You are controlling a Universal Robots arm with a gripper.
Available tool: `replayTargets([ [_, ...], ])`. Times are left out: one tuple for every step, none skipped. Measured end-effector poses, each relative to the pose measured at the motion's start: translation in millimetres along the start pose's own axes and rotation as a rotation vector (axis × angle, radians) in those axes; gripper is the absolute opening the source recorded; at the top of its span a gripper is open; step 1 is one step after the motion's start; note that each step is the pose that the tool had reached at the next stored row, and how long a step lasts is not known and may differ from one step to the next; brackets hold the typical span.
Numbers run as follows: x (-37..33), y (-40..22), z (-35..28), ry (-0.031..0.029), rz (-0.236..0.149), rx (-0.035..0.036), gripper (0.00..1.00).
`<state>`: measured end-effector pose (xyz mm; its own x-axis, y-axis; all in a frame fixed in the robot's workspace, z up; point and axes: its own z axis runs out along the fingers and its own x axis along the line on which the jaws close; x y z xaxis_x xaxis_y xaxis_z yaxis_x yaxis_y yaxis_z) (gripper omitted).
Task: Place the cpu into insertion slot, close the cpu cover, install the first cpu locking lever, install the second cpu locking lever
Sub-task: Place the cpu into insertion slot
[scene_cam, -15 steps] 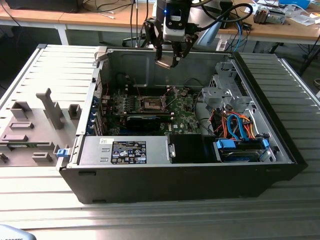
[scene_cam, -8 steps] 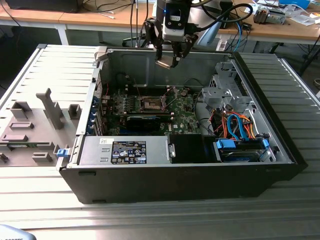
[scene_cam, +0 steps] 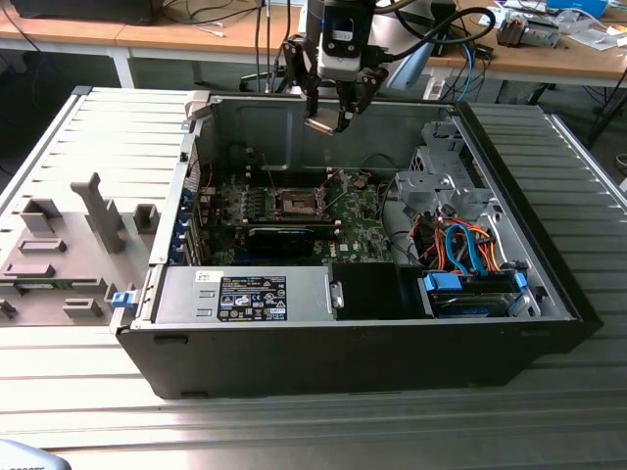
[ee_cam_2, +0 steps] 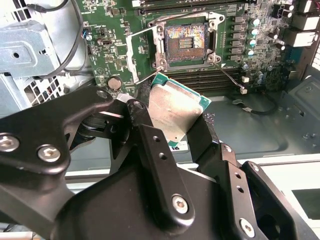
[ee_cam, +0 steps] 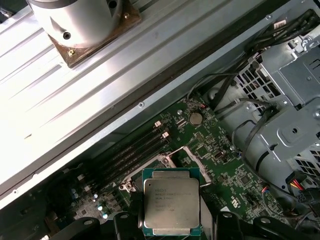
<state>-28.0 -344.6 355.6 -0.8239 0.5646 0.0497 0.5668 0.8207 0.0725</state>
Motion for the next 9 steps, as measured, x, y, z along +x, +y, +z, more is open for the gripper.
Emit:
replayTargets([
  [0.0, 0.0, 0.0, -0.0001, 0.002, -0.0001, 0.55],
  [0.0, 0.0, 0.0, -0.0003, 0.004, -0.0003, 0.55],
  [0.0, 0.0, 0.0, -0.0004, 0.006, -0.0003, 0.55],
  [0.0, 0.0, 0.0, -0.0005, 0.007, -0.0004, 0.55],
  [0.0, 0.0, 0.0, -0.0006, 0.009, -0.0005, 0.55],
  [0.0, 0.0, 0.0, -0.0007, 0.010, -0.0006, 0.55],
  [0.0, 0.0, 0.0, -0.0009, 0.013, -0.0007, 0.55],
  [0.0, 0.0, 0.0, -0.0013, 0.018, -0.0009, 0.55],
  [0.0, 0.0, 0.0, -0.0014, 0.020, -0.0010, 0.55],
])
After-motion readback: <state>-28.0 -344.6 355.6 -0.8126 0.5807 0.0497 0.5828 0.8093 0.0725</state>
